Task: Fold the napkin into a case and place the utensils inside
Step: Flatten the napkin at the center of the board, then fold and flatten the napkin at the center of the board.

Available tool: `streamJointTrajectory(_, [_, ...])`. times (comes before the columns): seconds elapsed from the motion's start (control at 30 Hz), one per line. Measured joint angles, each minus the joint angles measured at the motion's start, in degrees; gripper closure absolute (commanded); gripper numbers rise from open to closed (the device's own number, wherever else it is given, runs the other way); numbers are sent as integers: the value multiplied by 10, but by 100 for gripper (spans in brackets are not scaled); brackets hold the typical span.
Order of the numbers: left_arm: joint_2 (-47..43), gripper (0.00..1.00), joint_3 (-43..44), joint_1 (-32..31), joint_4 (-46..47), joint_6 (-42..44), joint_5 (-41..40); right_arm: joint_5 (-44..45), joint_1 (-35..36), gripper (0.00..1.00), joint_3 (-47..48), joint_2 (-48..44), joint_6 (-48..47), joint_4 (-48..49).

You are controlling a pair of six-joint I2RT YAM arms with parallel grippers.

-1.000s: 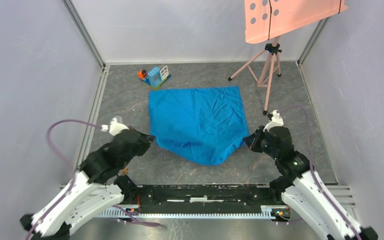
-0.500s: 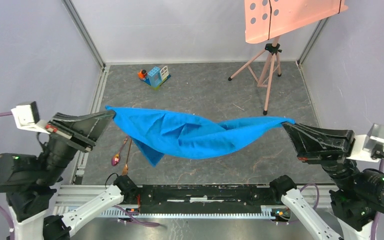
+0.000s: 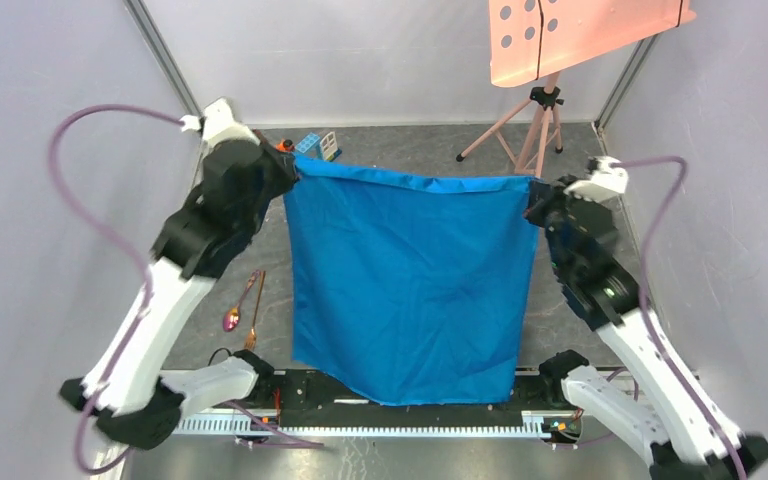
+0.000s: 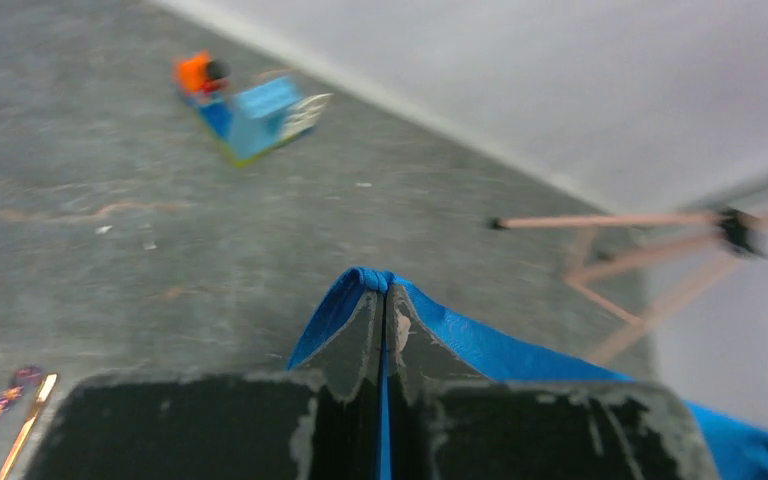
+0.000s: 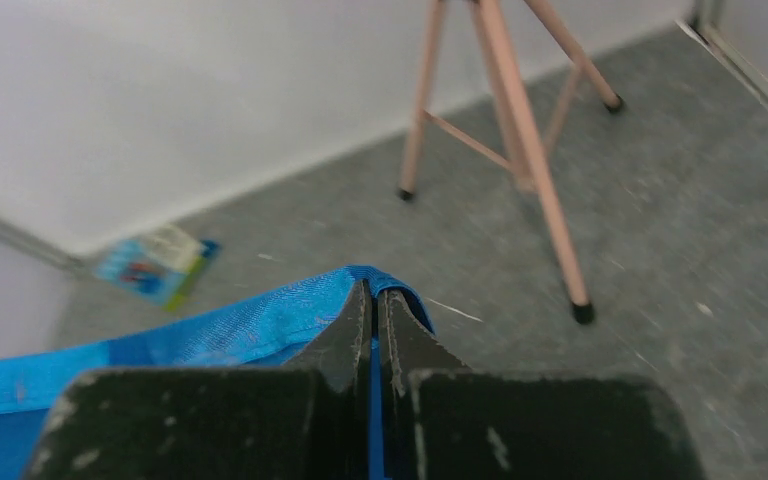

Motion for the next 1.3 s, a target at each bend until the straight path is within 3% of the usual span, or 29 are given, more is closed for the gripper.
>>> streamJointTrajectory(0.13, [100, 98, -86, 163, 64, 0, 112, 52, 0, 100, -73, 101, -23, 76])
streamJointTrajectory(0.2, [166, 98, -130, 209, 115, 0, 184, 58, 0, 100, -108, 147, -44, 139])
streamJointTrajectory(0.47, [419, 98, -128, 283, 287, -6, 402, 29, -43, 100, -109, 374, -122, 311])
streamJointTrajectory(0.6, [476, 98, -113, 294, 327, -9, 458, -17, -63, 100, -78, 432, -150, 338])
streamJointTrajectory(0.77, [480, 98, -105, 305, 349, -9, 496, -73, -73, 100, -49, 443, -163, 337])
streamJointTrajectory(0.97, [457, 98, -108, 315, 266, 3, 500, -164, -76, 100, 6, 425, -149, 211])
streamJointTrajectory(1.3, [226, 98, -301, 318, 118, 45, 462, -320, -76, 100, -156, 220, -110, 22])
